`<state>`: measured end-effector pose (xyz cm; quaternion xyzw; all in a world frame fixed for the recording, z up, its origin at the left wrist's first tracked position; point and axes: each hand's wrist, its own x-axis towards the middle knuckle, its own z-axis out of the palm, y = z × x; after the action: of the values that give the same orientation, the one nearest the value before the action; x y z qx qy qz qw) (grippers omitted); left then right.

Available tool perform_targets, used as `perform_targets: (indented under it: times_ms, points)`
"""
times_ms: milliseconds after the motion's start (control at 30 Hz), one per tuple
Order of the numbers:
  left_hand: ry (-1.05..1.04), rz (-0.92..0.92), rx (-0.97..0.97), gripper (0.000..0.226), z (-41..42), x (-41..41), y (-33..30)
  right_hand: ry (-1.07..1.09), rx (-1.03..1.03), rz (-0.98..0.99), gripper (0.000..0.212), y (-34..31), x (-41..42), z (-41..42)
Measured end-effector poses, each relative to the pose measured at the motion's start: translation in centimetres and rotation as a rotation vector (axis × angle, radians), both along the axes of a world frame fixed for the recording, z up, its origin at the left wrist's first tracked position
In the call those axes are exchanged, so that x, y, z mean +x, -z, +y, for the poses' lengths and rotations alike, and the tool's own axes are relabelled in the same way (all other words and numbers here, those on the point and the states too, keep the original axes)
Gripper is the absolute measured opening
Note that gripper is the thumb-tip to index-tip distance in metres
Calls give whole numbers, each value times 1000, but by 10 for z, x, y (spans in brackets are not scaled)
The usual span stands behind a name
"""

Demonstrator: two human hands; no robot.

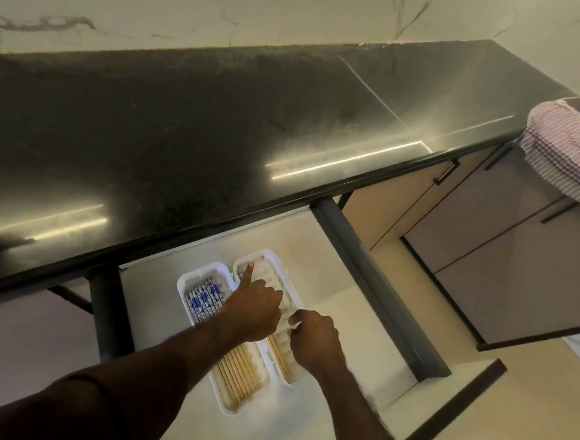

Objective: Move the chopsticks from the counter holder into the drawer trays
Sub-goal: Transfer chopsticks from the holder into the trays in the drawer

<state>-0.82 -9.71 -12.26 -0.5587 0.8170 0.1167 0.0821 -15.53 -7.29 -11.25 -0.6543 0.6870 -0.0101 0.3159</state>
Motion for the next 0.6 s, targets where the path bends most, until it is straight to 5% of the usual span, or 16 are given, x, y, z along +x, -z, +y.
perform_targets:
  times_ms: [600]
  points:
    - [-331,429,-418,53,116,94,-229,-284,-644,-145,14,-249,73,69]
